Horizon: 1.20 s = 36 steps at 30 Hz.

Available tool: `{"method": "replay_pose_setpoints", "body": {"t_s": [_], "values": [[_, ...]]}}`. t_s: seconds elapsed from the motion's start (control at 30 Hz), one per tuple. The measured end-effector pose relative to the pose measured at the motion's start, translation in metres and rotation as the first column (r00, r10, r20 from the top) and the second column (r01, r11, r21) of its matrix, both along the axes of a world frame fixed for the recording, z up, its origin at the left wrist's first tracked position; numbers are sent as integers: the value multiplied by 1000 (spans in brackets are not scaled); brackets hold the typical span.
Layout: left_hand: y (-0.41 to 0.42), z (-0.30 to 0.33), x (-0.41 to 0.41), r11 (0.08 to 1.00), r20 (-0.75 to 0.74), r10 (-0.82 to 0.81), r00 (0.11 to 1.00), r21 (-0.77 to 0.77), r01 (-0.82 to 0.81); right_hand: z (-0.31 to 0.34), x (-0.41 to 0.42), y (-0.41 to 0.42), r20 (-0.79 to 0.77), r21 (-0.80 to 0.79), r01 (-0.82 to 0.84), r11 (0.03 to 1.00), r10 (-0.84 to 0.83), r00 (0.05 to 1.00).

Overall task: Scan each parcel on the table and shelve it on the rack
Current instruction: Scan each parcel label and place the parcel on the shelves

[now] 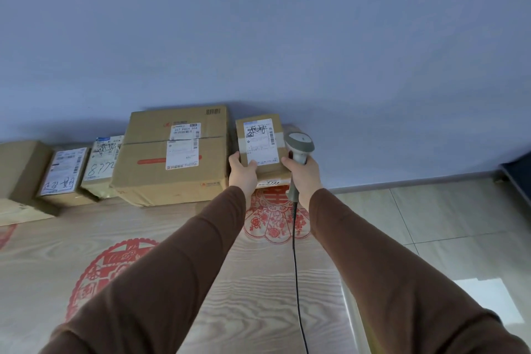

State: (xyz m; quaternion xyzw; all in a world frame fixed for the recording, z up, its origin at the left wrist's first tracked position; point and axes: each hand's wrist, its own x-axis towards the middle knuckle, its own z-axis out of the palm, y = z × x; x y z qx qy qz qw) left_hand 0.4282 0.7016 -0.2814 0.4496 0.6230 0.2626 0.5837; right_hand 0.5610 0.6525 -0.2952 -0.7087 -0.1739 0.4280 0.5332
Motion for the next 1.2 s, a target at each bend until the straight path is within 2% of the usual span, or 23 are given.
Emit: {"method": "replay_pose_setpoints", "body": {"t_s": [0.13,0.27,0.47,0.57,0.67,0.87,1.03,1.2], "values": [[-16,28,-11,994,125,-21,992,110,7,36,2,-22,21,130,1,992,-4,1000],[-40,73,-35,976,157,-68,985,213,33,86,-17,-56,19,261,10,965,-15,1000],[-114,138,-115,936,270,-147,951,350,45,157,-98,-139,53,417,-1,909,-23,998],[-167,165,-169,923,364,-216,906,378,68,186,-154,-189,41,474,11,881,-34,999],[-212,185,-225,925,410,-233,882,372,72,209,-210,-236,93,485,-7,875,-43,995],[-260,208,-304,883,423,-242,873,470,17,259,-294,-306,329,540,-50,840,-156,931],[-285,223,-329,828,384,-251,889,561,-9,298,-340,-338,298,519,-273,810,128,946],[-299,232,-334,801,389,-246,888,597,-39,312,-361,-351,384,493,-313,812,119,916]]}}
